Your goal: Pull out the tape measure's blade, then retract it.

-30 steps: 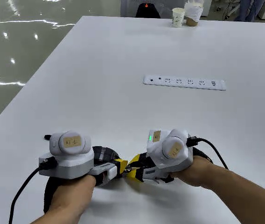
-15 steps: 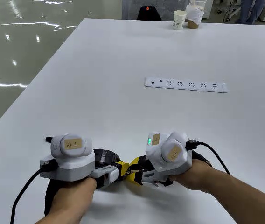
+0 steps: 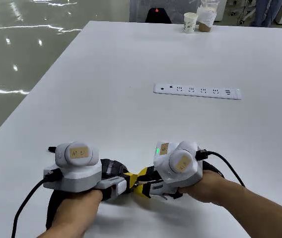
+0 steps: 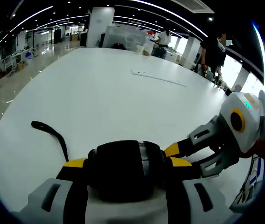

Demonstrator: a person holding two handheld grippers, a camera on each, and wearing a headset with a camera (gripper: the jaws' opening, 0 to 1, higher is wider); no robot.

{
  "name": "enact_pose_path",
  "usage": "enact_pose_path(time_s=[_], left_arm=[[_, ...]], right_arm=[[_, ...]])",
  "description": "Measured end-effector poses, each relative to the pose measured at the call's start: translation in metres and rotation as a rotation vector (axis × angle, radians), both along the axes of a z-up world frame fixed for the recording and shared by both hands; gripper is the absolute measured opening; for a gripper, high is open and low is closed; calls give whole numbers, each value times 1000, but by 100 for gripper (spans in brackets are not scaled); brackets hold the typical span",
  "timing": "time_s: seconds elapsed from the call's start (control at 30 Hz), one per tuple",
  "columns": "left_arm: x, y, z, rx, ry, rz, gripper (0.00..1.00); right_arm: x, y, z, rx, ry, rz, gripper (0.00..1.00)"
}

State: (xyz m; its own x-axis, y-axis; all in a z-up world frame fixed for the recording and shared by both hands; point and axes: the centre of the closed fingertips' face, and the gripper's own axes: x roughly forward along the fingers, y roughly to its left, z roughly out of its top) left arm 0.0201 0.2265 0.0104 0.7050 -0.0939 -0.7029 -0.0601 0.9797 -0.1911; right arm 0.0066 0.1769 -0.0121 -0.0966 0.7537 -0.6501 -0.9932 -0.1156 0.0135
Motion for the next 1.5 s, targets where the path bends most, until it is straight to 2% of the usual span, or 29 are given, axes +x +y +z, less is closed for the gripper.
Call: enact_pose_path(time_s=[0.17, 0.63, 0.73, 0.9, 1.3, 1.5], left_arm=[[0, 0, 0, 1, 2, -2, 64], [0, 2, 6, 13, 4, -37, 64], [-1, 3, 9, 19, -8, -51, 64], [-3, 4, 11, 36, -9, -81, 66], [-8, 4, 15, 41, -19, -119, 70], [-12, 2, 20, 40, -41, -149, 72]], right_arm=[[3, 0, 1, 3, -3, -12, 17], [8, -14, 8, 3, 2, -47, 21], [11, -19, 11, 8, 3, -63, 22], [12, -26, 15, 12, 2, -81, 25], [14, -47, 24, 19, 0, -134, 31], [14, -60, 27, 21, -4, -172, 35]])
